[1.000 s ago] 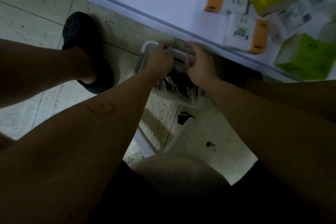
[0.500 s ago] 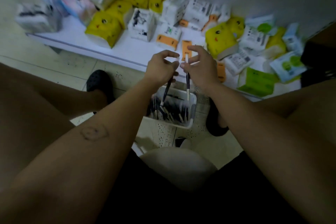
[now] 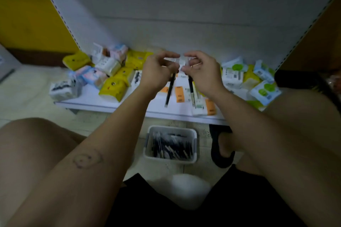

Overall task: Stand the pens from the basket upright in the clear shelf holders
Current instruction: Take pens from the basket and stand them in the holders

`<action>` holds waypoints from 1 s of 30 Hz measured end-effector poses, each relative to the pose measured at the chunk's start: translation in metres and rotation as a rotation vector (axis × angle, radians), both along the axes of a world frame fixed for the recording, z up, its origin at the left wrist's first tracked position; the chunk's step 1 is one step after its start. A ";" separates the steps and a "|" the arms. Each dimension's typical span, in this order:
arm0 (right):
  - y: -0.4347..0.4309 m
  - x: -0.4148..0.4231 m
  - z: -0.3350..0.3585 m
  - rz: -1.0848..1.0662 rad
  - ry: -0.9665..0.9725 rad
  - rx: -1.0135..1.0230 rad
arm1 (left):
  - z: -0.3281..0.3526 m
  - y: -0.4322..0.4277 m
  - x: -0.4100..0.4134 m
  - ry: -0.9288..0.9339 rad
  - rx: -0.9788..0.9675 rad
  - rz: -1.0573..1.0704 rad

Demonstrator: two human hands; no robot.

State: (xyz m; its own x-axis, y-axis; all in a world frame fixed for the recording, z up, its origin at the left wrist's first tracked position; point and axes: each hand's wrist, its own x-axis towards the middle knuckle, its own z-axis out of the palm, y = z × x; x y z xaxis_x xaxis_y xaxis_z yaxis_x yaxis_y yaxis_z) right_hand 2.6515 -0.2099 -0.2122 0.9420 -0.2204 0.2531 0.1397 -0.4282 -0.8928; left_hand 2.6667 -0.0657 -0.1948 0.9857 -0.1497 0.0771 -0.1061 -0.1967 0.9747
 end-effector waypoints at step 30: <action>-0.053 -0.055 0.291 -0.062 -0.615 -0.126 | 0.290 -0.050 -0.039 -0.664 0.004 -0.094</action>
